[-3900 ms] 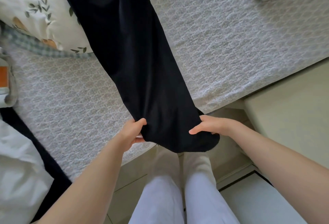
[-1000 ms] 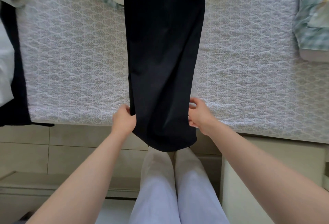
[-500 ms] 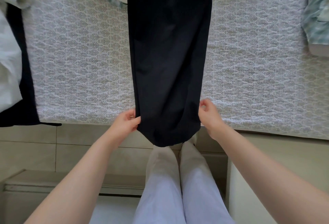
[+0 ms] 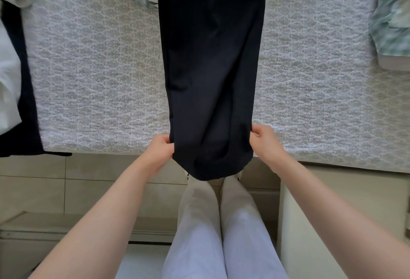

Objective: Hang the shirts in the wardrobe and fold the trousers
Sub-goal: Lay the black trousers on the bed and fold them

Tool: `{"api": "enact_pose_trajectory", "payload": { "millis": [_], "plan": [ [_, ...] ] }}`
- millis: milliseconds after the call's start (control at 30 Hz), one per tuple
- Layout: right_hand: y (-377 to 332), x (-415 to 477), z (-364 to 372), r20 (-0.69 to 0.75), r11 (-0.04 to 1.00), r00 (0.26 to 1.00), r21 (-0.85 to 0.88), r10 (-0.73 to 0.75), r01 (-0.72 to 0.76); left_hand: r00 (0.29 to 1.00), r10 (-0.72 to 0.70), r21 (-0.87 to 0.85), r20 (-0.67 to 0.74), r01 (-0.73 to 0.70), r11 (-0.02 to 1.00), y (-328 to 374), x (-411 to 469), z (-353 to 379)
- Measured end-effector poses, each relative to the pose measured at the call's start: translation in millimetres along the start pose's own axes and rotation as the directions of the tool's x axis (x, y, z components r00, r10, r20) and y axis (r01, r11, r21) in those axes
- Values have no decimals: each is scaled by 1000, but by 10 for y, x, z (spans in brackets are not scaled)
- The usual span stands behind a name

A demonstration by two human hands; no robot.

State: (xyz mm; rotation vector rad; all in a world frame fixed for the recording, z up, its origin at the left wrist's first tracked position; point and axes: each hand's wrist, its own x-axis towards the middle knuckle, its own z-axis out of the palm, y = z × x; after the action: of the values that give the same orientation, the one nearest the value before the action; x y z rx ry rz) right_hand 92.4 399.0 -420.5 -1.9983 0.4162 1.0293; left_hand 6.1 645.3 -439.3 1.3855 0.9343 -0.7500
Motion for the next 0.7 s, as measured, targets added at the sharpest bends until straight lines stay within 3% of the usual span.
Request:
{"api": "enact_pose_trajectory", "payload": {
  "millis": [200,333,533,700],
  "plan": [
    [113,-133,-19,-157,953,984,301,87,-36,1000,23,-194,19,-19,981,4,-85,149],
    [118,-175,-109,-71,876,979,461,193,-139,997,22,-302,72,1,953,-15,-129,179],
    [143,-129,-294,30,942,991,307,131,-134,997,52,-314,55,-32,949,-84,-181,2],
    [182,-141,-360,-4,986,998,158,56,-55,996,77,-264,35,-65,962,-119,-249,11]
  ]
}}
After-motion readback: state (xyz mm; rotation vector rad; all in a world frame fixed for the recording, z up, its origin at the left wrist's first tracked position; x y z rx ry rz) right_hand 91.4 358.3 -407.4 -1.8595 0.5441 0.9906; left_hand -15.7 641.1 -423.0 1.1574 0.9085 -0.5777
